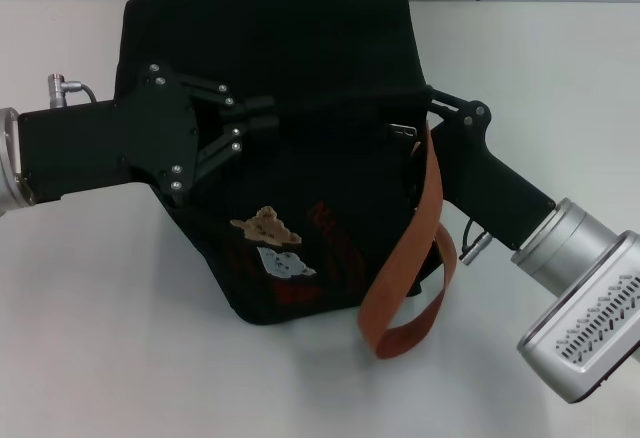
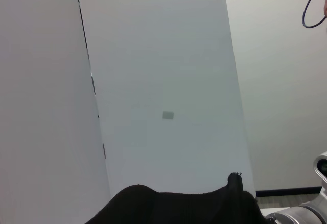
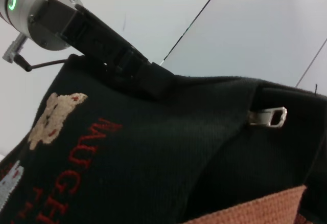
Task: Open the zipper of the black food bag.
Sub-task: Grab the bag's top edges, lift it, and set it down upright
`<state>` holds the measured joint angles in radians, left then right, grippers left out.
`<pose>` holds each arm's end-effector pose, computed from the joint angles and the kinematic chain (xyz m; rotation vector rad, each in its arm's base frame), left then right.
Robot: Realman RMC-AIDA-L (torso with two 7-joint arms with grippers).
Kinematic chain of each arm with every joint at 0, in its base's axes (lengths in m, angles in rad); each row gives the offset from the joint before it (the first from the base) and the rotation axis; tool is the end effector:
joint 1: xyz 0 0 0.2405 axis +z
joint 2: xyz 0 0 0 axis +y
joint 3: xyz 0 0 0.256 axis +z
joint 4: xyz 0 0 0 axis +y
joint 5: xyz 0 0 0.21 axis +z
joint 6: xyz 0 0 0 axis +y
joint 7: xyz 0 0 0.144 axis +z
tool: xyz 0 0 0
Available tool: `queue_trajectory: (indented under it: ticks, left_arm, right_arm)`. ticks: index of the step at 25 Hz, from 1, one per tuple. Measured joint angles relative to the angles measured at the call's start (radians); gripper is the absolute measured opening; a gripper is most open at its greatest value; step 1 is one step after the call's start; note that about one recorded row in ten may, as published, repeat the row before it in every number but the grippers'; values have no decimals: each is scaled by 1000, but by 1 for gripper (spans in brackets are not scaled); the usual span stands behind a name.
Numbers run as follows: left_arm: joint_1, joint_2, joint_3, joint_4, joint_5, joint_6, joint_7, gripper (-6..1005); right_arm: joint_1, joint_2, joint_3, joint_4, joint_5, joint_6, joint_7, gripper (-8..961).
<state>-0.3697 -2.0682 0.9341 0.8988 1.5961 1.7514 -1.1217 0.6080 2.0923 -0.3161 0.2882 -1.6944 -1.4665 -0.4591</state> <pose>-0.2212 0.2984 0.0364 -2.6869 0.0661 -0.9750 0.2198 0.2869 -0.0970 -2.0382 -0.4322 0.7336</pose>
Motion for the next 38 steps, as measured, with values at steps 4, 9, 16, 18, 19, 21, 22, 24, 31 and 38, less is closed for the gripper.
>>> queue_trajectory:
  ticks: [4, 9, 16, 18, 19, 21, 22, 24, 31, 38]
  left_arm:
    - [0, -1, 0, 0, 0, 3, -1, 78]
    - [2, -1, 0, 0, 1, 9, -1, 78]
    - [4, -1, 0, -1, 1, 11, 1, 78]
    - [5, -1, 0, -1, 1, 11, 1, 78]
    - [5, -1, 0, -1, 1, 11, 1, 78]
    - [5, -1, 0, -1, 1, 11, 1, 78]
    - [5, -1, 0, -1, 1, 11, 1, 78]
    - [5, -1, 0, -1, 1, 11, 1, 78]
    - [-1, -1, -6, -18, 1, 11, 3, 78]
    - [-2, -1, -10, -27, 0, 10, 5, 78]
  right_arm:
    - [0, 0, -8, 0, -1, 0, 0, 270]
    - [1, 0, -9, 0, -4, 2, 0, 264]
    - [1, 0, -1, 0, -41, 8, 0, 114]
    - [2, 0, 0, 0, -41, 8, 0, 55]
    - [3, 0, -1, 0, -41, 8, 0, 25]
    - [4, 0, -2, 0, -41, 9, 0, -3]
    - [4, 0, -3, 0, -41, 9, 0, -3]
    - [4, 0, -4, 0, -42, 10, 0, -2]
    - [1, 0, 0, 0, -42, 11, -1, -1]
    - [0, 0, 1, 0, -38, 11, -1, -1]
